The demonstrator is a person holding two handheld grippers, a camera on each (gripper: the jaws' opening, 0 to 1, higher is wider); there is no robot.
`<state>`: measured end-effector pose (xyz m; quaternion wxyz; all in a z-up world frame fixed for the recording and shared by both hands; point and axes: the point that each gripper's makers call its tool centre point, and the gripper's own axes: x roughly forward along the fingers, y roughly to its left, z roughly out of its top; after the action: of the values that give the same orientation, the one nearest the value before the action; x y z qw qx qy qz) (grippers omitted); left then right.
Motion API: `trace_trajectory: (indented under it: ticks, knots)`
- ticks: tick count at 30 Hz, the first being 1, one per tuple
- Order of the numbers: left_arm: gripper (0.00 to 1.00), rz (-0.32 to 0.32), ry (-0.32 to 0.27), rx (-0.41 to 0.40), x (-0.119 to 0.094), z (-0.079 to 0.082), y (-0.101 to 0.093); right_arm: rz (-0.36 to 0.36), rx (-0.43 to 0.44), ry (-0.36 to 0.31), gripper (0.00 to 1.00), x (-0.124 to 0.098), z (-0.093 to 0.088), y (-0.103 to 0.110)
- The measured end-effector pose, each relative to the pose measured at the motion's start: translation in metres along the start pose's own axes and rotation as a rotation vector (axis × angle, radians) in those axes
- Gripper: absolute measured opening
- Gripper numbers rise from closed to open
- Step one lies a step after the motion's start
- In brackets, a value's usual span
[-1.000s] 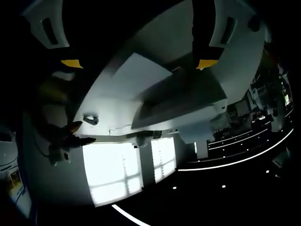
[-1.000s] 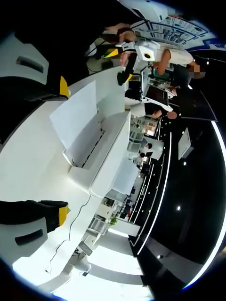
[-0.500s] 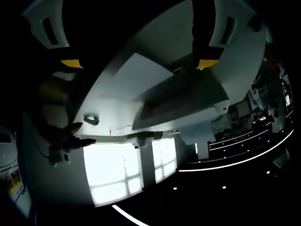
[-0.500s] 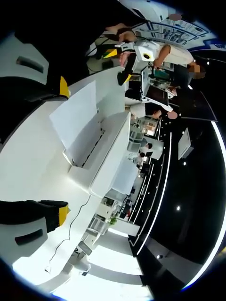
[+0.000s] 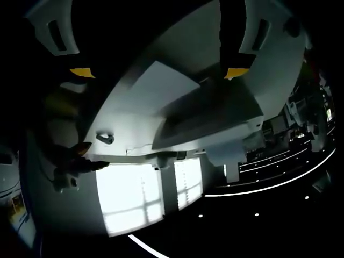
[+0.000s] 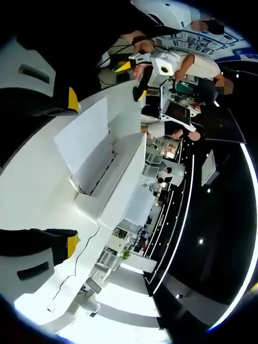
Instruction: Remove the paper from the printer output slot and place it on top of the printer
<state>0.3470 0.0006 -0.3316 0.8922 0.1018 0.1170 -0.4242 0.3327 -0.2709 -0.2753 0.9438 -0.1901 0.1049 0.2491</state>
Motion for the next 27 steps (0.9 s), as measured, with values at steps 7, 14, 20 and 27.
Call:
trace_trajectory:
  ticks: [7, 14, 20, 27]
  knots:
    - [0.96, -0.006, -0.005, 0.006, 0.0, 0.002, -0.002, 0.005, 0.003, -0.014, 0.81, -0.002, 0.004, 0.002]
    - [0.96, -0.006, 0.001, 0.004, 0.001, 0.0, -0.002, 0.004, 0.009, -0.025, 0.81, -0.003, 0.007, 0.003]
    - [0.96, -0.005, 0.003, 0.003, 0.002, -0.001, -0.001, 0.004, 0.011, -0.029, 0.83, -0.005, 0.009, 0.003]
    - [0.96, -0.006, 0.0, 0.005, 0.002, 0.0, -0.002, 0.006, 0.018, -0.044, 0.84, -0.008, 0.012, 0.002]
